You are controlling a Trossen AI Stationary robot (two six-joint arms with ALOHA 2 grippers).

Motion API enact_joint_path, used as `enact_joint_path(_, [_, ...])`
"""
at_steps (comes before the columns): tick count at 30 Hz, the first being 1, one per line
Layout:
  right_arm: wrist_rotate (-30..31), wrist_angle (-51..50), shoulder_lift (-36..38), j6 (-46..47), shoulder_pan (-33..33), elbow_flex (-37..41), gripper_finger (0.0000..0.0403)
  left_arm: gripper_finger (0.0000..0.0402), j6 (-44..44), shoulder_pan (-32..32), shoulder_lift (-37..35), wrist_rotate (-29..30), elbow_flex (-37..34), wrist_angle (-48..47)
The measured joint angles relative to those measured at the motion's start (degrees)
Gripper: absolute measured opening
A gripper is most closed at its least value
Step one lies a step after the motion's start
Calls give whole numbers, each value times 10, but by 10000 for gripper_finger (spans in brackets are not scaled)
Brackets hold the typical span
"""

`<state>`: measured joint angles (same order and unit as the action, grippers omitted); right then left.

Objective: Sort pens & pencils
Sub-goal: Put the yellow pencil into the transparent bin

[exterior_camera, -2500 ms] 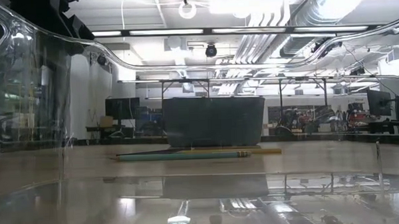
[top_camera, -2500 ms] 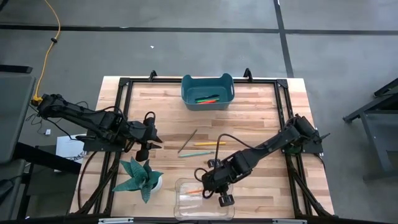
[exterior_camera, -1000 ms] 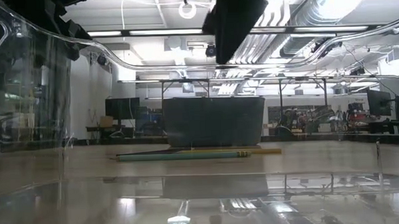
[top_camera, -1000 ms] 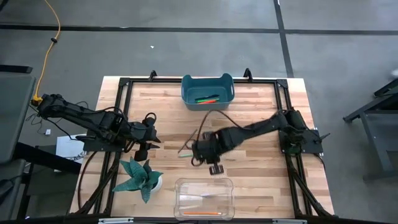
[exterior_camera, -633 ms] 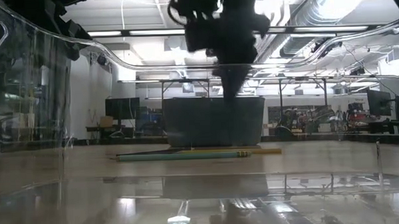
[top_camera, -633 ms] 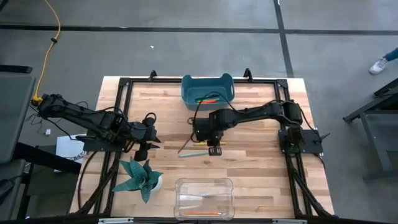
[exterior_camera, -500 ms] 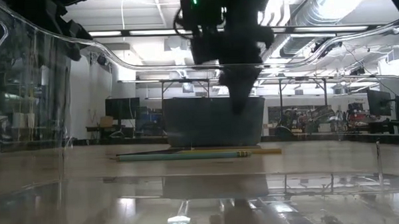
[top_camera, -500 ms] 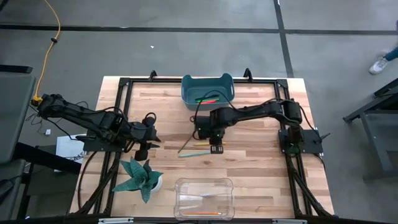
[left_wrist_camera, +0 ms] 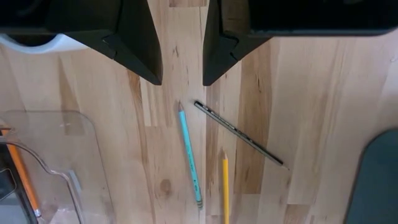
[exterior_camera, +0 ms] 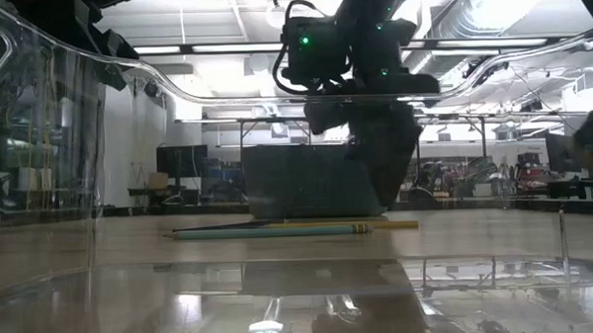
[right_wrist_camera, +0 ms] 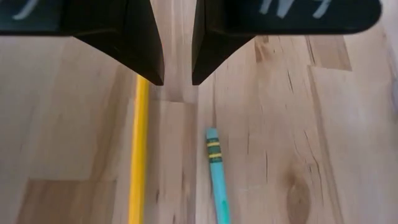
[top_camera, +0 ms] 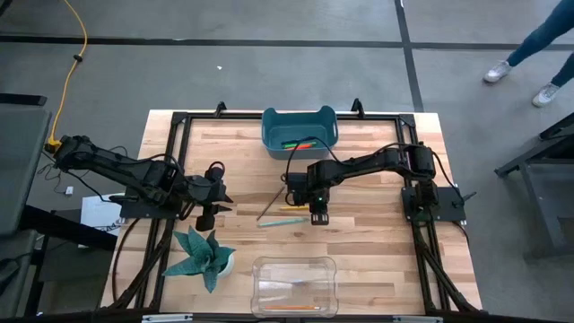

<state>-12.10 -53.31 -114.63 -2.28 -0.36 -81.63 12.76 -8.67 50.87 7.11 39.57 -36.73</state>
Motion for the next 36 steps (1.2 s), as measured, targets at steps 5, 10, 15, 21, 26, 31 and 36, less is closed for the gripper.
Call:
enact_joint_path(5, [26,22,0,12,-3,4,73,104,1,0,0,0,0,1])
enact_joint_path(10, [28,36,-2,18,-10,4,73,104,1,0,0,0,0,1])
enact_joint_path(15, [24,35,-19,11,-12,4,73,104,2,0,0,0,0,1])
enact_joint_path(21, [26,35,-32,12,-12,4,73,104,2,0,0,0,0,1])
enact_joint_path(26, [33,36,-32,13,-12,4,73,104,2,0,0,0,0,1])
enact_joint_path(31, [53,36,-32,17,-11,4,60,104,2,0,0,0,0,1])
enact_joint_path(36, [62,36,-32,29,-12,4,35,104,2,0,0,0,0,1])
